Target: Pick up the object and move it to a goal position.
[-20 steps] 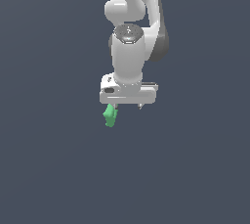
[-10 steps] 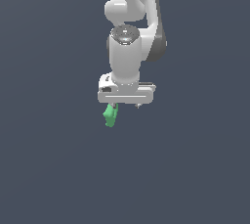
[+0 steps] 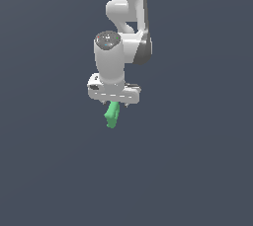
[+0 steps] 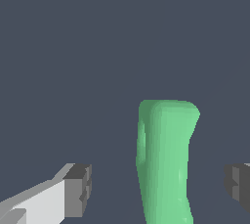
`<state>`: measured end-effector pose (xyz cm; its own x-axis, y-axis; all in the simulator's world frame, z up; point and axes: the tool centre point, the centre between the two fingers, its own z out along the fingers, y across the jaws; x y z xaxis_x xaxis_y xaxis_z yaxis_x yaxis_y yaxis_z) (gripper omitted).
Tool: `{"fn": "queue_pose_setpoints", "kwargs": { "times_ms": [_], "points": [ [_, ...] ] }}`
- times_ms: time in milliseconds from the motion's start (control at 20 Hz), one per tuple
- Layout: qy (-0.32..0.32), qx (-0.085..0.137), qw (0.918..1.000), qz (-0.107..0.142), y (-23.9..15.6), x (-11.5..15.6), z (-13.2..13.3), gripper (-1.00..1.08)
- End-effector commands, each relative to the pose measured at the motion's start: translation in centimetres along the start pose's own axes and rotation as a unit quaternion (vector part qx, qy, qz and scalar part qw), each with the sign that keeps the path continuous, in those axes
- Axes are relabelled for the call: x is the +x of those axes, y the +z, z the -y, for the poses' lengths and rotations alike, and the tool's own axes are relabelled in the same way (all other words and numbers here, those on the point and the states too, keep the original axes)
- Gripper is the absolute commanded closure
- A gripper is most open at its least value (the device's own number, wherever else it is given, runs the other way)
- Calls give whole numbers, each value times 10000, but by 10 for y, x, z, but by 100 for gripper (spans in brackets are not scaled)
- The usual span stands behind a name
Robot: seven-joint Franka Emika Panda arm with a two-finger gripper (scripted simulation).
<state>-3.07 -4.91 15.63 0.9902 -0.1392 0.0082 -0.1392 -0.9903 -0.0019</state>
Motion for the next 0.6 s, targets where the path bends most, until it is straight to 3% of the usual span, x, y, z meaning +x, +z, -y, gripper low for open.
{"fn": "queue_pose_setpoints", "kwargs": {
  "times_ms": [0, 550],
  "points": [
    [147, -5, 9999, 20, 5, -7, -12, -92],
    [265, -11, 9996, 40, 15, -13, -21, -92]
  ]
}}
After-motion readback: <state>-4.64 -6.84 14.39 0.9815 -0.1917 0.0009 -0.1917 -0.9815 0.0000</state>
